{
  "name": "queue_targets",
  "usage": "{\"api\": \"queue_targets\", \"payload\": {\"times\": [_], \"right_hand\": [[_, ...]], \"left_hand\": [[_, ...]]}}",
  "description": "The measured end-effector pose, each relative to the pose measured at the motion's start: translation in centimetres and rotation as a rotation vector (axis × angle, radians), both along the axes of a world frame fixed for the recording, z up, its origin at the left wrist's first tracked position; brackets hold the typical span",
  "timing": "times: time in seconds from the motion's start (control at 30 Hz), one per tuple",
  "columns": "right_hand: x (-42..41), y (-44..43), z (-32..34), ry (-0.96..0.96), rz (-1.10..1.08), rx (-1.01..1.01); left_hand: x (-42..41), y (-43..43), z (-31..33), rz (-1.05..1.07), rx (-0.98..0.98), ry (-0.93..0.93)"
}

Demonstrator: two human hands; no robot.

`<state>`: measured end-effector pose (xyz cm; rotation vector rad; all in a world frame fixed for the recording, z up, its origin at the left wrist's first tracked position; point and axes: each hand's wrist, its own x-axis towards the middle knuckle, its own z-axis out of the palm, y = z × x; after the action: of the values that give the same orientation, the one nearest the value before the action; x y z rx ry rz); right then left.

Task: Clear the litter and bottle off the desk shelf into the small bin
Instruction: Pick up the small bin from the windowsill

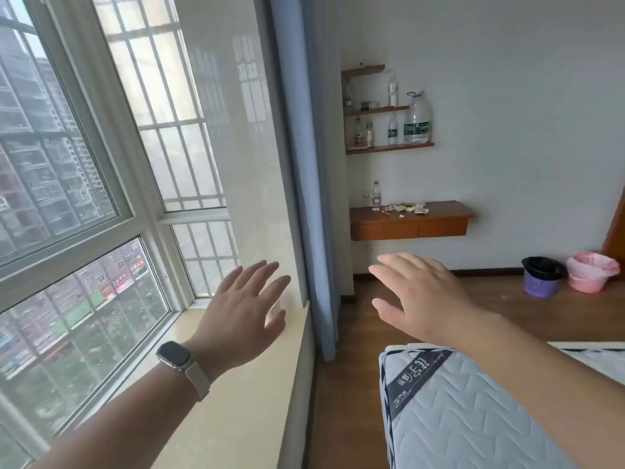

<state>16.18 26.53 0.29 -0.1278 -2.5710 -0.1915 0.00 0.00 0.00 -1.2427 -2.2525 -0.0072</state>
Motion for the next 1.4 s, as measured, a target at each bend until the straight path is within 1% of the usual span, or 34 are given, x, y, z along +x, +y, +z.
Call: {"api": "queue_targets", "payload": {"times": [0.1,0.2,0.27,0.53,0.77,1.07,1.23,1.4], "right_hand": [[-2.4,0.4,-0.6,-0.044,0.003,-0.012],[-6.0,0.3,-2.1,-0.048,0.006,0.004],[-8.6,0.1,-3.2,-0.044,0.021,0.019],[-21.3,-0.5,-4.5,-0.179,0.069,0.06],[-30.9,-0.9,-5.9,-0.26,0.083,0.017],[-39.3,0.0,-7.9,-0.31,0.132,-0.012],[-43.7,2.0,-10.1,-0.335,0.196,-0.017],[-49.2,5.1,-12.2,-0.386,0.266,-0.07]], "left_hand": [[-1.8,0.4,-0.9,0.003,-0.018,-0.008],[-5.1,0.5,-2.7,0.015,-0.036,-0.036],[-7.8,0.5,-4.0,0.014,-0.022,-0.042],[-19.0,0.5,-8.2,0.03,0.001,-0.118],[-28.2,1.2,-10.9,0.023,0.023,-0.152],[-35.1,1.7,-13.6,0.074,0.021,-0.235],[-38.1,2.7,-15.2,0.118,-0.009,-0.238],[-41.0,5.0,-16.0,0.231,-0.045,-0.289]]}}
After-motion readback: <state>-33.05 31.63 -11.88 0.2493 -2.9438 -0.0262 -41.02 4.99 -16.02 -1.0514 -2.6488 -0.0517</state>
